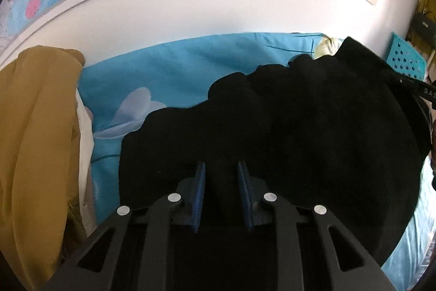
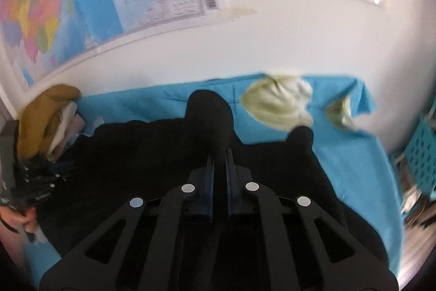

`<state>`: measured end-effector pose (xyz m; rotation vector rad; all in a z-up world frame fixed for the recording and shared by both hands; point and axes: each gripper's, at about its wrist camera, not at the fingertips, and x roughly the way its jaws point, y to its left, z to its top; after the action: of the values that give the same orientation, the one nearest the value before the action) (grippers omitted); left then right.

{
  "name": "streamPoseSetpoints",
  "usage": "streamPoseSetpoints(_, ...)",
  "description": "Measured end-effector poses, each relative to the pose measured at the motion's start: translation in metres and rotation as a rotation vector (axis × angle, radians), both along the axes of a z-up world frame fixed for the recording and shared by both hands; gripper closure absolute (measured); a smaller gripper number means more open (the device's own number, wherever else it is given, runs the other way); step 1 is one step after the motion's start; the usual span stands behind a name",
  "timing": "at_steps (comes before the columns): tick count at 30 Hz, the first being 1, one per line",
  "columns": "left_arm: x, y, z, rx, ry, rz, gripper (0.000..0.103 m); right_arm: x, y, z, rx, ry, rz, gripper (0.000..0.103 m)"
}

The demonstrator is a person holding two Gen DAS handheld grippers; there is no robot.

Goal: Fold large clothes

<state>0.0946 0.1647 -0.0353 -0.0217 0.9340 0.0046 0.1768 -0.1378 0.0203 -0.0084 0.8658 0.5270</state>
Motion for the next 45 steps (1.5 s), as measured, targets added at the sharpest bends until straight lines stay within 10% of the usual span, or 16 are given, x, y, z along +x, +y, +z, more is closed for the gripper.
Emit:
streamPoseSetpoints(3,0.001,-0.005,0.003,0.03,0.007,0.03,0.077,-0.002,0.021,-0.022,-0.144,0.013,0.033,0.079)
streamPoseSetpoints(8,-0.015,-0.007,0.03,0.012,-0.075,0.023,0.063,-0.015,0.001,-0.003,-0.039,-0.023,0.006,0.048)
streamPoseSetpoints(11,-0.019,-0.01,0.042,-0.028,-0.126,-0.026,0.055,-0.027,-0.008,0.014,0.036,-0.063,0.031,0.05)
streamPoseSetpoints(14,-0.011,-0.026,0.043,-0.023,-0.137,-0.085,0.055,-0.02,0.004,0.011,0.01,-0.05,0.054,0.093)
streamPoseSetpoints(17,0.012,-0.038,0.03,-0.042,-0.08,-0.108,0.055,0.0,0.026,-0.012,-0.038,0.026,0.078,0.093)
streamPoseSetpoints(20,0.032,-0.031,0.002,0.004,0.012,-0.04,0.056,0.012,0.042,-0.034,-0.089,0.101,0.088,0.085)
streamPoseSetpoints(24,0.018,-0.013,0.004,-0.089,-0.006,-0.014,0.054,-0.01,0.021,-0.008,-0.018,0.018,0.048,0.035)
streamPoseSetpoints(27,-0.006,-0.007,0.018,-0.106,-0.075,-0.006,0.039,-0.036,-0.01,0.014,0.114,-0.008,0.069,0.036)
streamPoseSetpoints(45,-0.1,-0.03,0.028,-0.151,-0.146,-0.006,0.034,-0.131,-0.071,-0.01,0.306,0.112,0.041,0.026)
